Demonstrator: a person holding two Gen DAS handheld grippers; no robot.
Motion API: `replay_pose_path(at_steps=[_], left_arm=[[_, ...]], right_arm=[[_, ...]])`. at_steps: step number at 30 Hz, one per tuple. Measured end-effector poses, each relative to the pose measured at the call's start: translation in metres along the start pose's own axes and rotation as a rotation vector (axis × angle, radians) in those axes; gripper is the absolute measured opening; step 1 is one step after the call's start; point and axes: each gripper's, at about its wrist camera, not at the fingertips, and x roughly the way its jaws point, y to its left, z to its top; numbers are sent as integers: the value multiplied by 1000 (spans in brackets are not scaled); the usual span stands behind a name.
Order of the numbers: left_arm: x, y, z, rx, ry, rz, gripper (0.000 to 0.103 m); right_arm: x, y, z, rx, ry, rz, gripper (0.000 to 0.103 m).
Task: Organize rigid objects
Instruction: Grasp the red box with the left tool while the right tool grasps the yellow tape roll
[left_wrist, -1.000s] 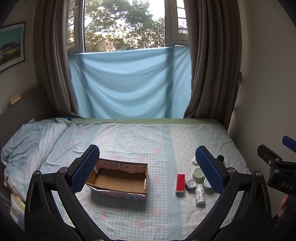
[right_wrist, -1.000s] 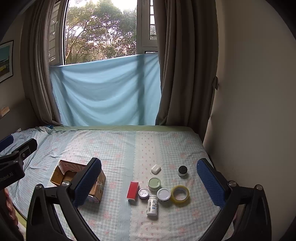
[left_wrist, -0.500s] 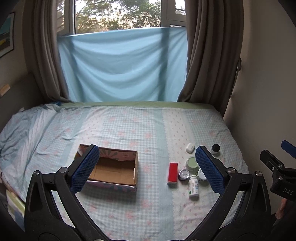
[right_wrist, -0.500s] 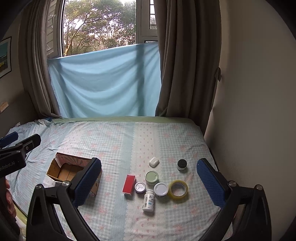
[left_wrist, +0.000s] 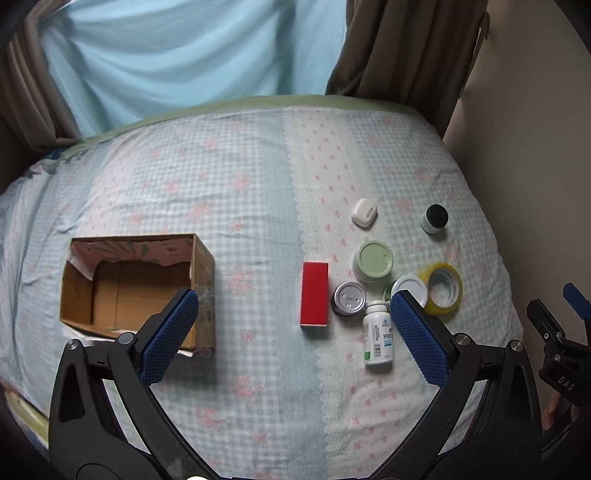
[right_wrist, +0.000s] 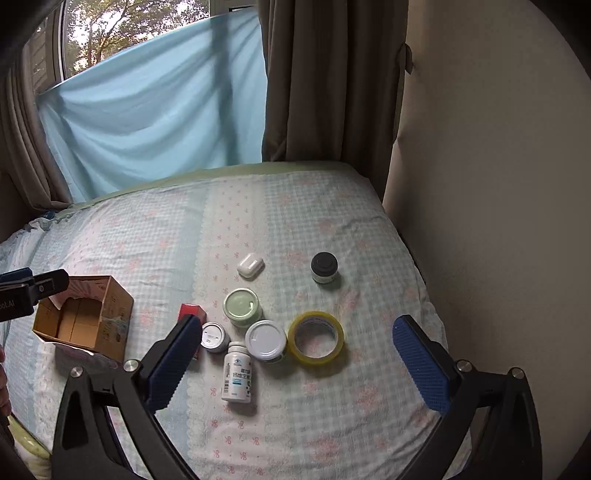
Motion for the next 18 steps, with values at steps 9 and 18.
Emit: replay_pose_path(at_steps=[9, 18], left_arm=[[161, -20, 0, 72, 212, 3, 103], [251, -26, 2, 103, 389, 6, 96]], right_arm=[[135, -28, -56, -55, 140, 19, 103], [210, -32, -87, -126, 205, 58, 103]])
